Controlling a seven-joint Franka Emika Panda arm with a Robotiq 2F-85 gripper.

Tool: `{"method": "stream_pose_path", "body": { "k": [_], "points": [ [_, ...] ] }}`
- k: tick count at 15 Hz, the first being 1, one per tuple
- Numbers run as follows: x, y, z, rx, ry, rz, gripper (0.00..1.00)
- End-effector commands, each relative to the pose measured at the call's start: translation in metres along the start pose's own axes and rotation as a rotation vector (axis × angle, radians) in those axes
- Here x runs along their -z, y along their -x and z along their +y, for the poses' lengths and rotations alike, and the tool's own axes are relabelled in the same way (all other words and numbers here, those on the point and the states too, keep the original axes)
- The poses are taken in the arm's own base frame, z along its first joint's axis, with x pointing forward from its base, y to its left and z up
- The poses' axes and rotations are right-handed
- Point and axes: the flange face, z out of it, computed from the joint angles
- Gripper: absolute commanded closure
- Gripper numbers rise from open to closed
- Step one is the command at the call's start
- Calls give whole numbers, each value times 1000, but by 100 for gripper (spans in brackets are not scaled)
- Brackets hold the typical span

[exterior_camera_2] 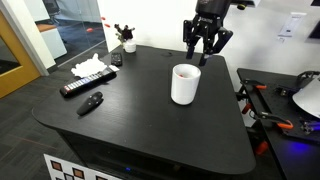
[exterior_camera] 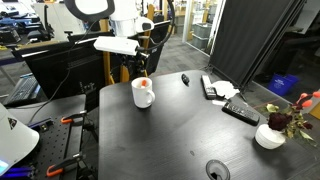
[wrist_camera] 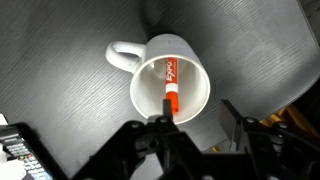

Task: Remove the marker out of the cup and put it on the table

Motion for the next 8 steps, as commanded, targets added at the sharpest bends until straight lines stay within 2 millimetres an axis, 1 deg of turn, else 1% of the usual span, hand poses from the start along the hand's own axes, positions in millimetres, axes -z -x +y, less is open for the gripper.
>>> {"method": "stream_pose_path", "body": {
  "k": [1, 4, 5, 6, 8],
  "points": [
    [-13, -5, 3, 23, 28, 11, 47],
    [-24, -7, 6, 20, 37, 15, 49],
    [-27, -7, 8, 19, 39, 14, 49],
    [-30, -6, 9, 16, 40, 15, 52],
    [-35, -5, 12, 12, 37, 15, 52]
  ]
}}
